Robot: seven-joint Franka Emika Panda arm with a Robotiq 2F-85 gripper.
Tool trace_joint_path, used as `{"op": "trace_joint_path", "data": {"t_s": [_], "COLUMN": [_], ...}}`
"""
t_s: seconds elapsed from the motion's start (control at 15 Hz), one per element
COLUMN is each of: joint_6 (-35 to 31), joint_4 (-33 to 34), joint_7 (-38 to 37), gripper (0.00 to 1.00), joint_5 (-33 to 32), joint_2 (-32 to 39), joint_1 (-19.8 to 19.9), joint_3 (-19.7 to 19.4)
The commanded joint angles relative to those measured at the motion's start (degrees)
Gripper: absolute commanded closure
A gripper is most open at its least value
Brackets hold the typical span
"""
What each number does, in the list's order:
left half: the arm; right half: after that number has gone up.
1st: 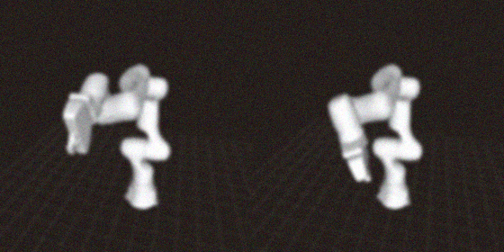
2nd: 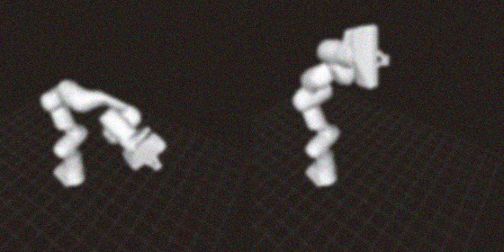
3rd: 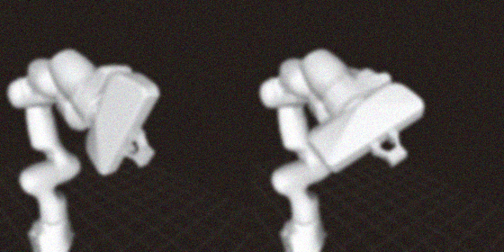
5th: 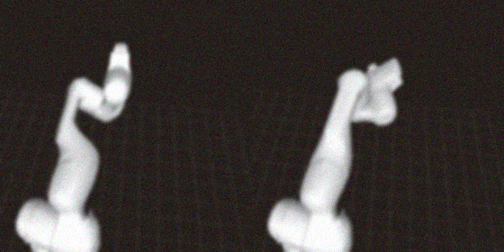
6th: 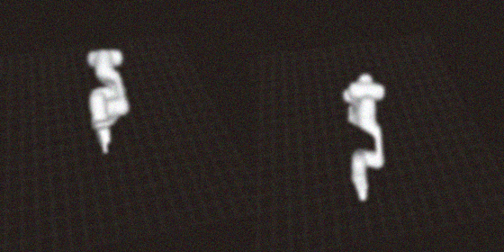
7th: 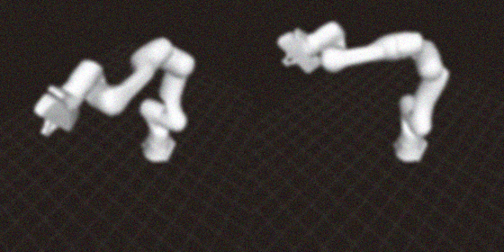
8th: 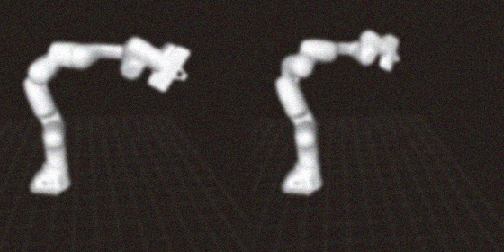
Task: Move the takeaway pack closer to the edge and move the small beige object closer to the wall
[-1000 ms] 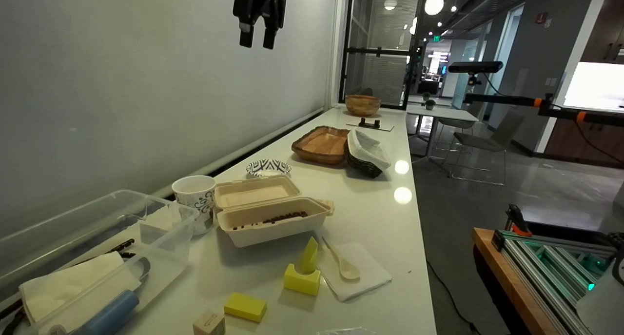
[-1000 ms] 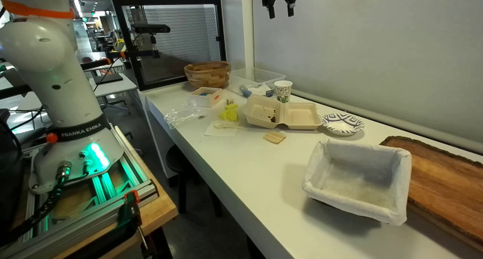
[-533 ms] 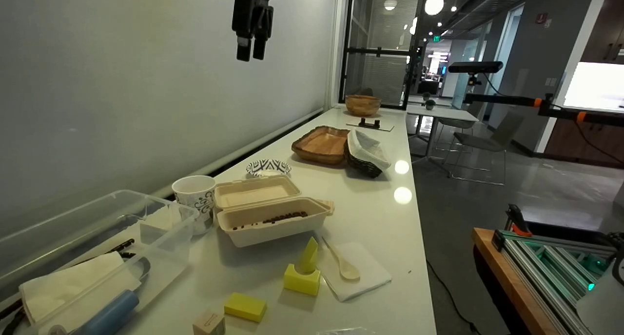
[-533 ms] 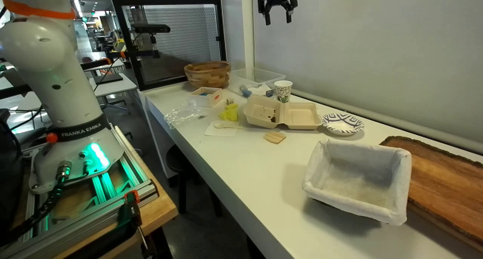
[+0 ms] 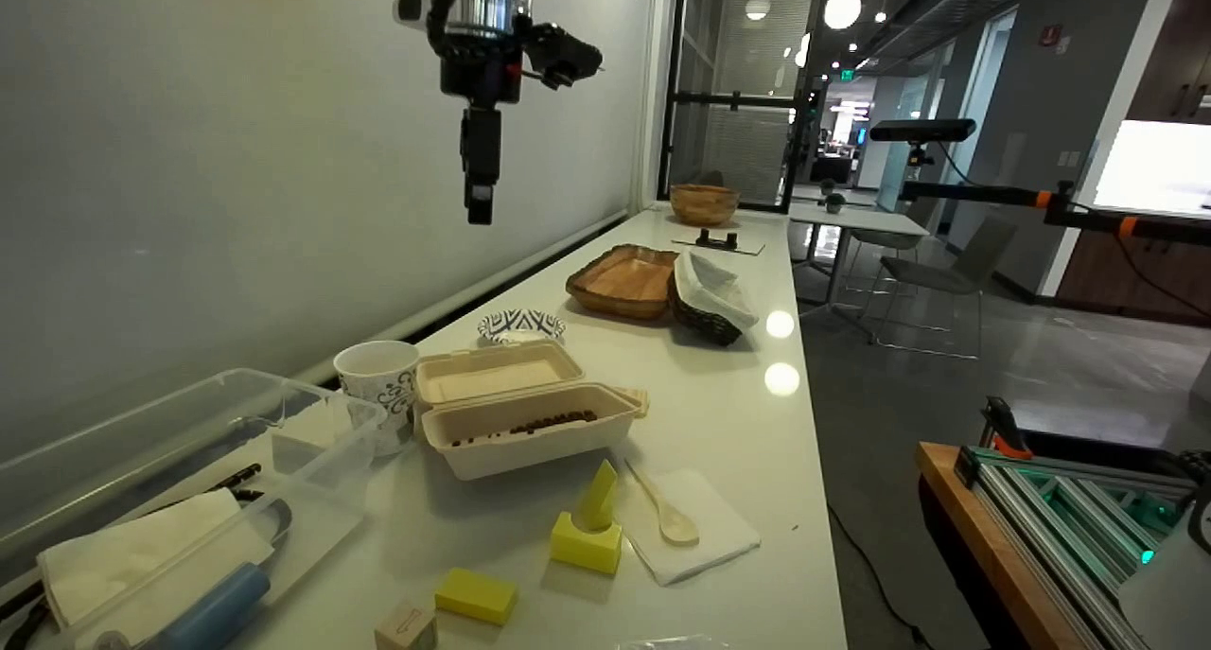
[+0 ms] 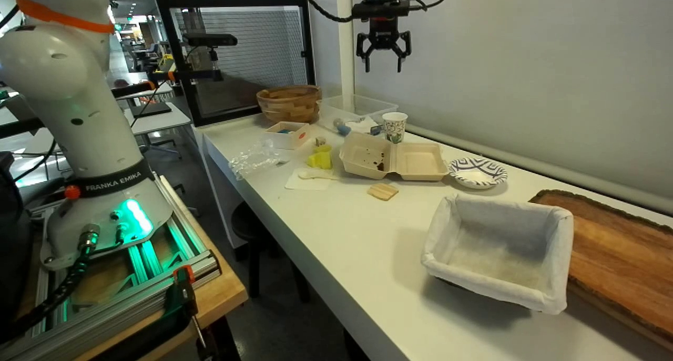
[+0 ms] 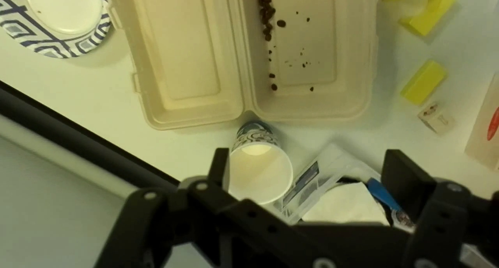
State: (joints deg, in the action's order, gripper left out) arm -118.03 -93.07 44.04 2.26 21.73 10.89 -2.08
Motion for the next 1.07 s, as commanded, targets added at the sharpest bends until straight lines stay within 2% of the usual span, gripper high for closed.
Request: {"op": "trace_joint_path", "data": {"t_s": [0.0,0.2,0.27,0.67,1.0], "joint_6": [-4.45,-11.00,-7.41,-8.28,-19.18], "joint_4": [-0.87,-1.46,-0.62,-0.02,-5.66], "joint_7": [7.21,10.67,7.94,8.15,7.10], "gripper": [0.00,0.00,0.00,0.00,0.00], "joint_5": [-0.33,0.70,-0.34,-0.36,0.06], "joint_2": [4.20,8.06,6.36,6.98,8.18], "joint_1": [1.63,2.90,2.12,2.39,2.28], "joint_3": [0.72,1.23,0.64,0.77,1.31]}}
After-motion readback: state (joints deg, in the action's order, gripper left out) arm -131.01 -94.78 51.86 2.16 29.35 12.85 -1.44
